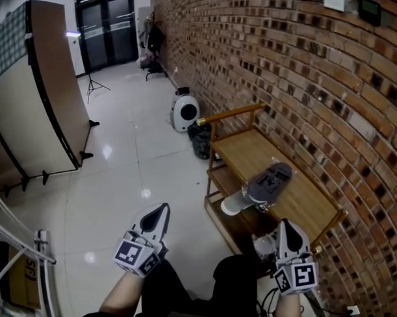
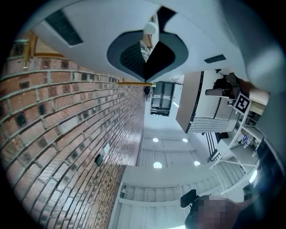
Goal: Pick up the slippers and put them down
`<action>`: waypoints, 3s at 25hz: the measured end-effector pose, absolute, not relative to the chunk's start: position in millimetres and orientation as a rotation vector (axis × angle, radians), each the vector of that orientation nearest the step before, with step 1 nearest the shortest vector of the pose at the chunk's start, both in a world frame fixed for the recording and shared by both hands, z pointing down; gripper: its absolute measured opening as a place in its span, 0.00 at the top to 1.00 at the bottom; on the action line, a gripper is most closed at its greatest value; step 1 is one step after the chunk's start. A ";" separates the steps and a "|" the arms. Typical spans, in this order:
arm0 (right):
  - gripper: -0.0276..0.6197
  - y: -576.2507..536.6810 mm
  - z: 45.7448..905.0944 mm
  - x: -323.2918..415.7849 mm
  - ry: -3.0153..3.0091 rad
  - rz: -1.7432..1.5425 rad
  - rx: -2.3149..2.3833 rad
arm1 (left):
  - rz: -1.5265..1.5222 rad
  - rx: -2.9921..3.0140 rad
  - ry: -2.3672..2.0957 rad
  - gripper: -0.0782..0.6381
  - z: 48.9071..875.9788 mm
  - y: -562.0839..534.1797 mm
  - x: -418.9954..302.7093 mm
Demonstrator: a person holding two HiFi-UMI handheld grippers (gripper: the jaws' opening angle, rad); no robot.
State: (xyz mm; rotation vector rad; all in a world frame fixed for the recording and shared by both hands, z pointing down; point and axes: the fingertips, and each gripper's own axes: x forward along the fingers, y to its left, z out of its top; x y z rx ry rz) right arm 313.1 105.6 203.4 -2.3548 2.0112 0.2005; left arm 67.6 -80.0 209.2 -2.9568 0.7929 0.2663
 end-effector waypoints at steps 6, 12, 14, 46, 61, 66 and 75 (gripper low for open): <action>0.95 155.5 202.0 333.8 1.866 0.215 -2.483 | 0.278 -2.998 0.611 0.89 207.9 -62.9 115.8; 0.95 213.3 196.4 351.9 1.717 0.240 -2.592 | 0.298 -3.054 0.469 0.89 200.2 -31.6 152.8; 0.95 226.9 194.4 357.8 1.678 0.246 -2.617 | 0.303 -3.079 0.434 0.89 197.1 -24.1 164.2; 0.95 247.7 225.3 403.2 1.577 0.132 -2.699 | 0.806 -4.304 0.432 0.57 299.4 -63.0 307.1; 0.95 251.4 240.6 416.6 1.544 0.084 -2.737 | 0.656 -4.412 0.492 0.70 316.5 -71.1 359.6; 0.95 248.5 238.3 413.7 1.557 0.086 -2.727 | 0.746 -4.411 0.425 0.73 309.6 -69.9 349.3; 0.95 244.5 218.3 393.0 1.601 0.152 -2.677 | 1.259 -4.240 0.247 0.74 258.2 -81.2 297.9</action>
